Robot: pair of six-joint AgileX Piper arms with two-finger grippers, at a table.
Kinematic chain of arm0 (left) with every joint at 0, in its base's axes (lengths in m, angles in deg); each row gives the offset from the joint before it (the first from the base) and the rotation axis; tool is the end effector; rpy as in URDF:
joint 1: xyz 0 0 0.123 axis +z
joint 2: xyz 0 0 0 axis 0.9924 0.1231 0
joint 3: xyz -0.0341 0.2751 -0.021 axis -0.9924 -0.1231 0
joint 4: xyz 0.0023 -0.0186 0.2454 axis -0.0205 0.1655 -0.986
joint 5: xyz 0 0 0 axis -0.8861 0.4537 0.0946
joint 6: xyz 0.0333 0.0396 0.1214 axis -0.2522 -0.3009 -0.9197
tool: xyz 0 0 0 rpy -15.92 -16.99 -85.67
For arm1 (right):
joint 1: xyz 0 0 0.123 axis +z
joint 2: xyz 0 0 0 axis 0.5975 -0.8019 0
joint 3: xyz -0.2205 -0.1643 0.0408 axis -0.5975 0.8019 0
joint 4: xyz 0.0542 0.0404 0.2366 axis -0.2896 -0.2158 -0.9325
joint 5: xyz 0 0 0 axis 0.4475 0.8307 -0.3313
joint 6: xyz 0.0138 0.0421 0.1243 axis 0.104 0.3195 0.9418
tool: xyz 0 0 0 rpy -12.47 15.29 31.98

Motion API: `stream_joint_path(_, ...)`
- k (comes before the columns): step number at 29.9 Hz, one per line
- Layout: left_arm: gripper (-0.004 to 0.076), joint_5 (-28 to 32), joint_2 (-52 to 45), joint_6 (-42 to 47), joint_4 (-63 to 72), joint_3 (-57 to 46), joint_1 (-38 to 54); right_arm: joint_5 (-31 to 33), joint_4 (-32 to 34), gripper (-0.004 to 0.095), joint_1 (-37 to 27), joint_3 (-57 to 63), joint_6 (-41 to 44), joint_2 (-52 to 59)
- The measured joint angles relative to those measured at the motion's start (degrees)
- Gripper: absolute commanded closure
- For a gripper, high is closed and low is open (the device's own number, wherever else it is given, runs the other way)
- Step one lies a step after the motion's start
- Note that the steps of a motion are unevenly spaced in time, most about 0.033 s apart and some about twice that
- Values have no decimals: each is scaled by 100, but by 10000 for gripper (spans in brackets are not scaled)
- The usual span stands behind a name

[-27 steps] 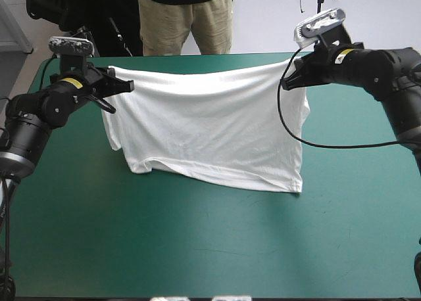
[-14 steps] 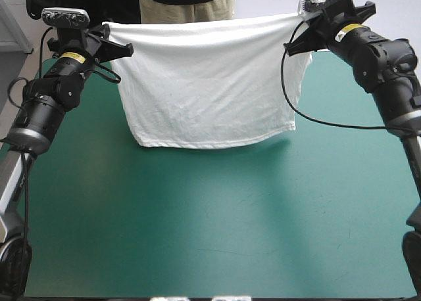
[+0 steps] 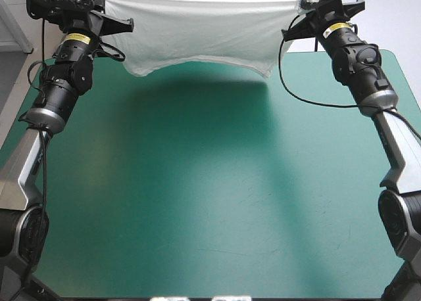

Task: Fold the cloth

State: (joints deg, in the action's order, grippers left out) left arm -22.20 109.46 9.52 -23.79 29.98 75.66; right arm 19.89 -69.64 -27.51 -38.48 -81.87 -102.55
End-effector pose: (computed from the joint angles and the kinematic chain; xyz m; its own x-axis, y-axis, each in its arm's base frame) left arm 0.4444 -0.0531 0.4383 0.1676 0.1152 -0.9791 0.0782 0.9885 0.1297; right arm 0.4675 0.0765 0.4184 0.0020 -0.3021 -0.9533 -0.1741 0.9386 -0.2979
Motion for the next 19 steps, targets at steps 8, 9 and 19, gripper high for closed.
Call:
stream_joint_path(8, 741, -2589, 175, -33, 275, -480, 0, 1630, -795, 926, -53, 413, -368, -126)
stream_joint_path(9, 741, -2761, 189, -27, 277, -570, 0, 1810, -891, 926, -65, 489, -473, -126)
stream_joint_path(19, 741, -4328, 207, 116, 281, -1442, 0, 3794, -1942, 925, -445, 1366, -1063, -126)
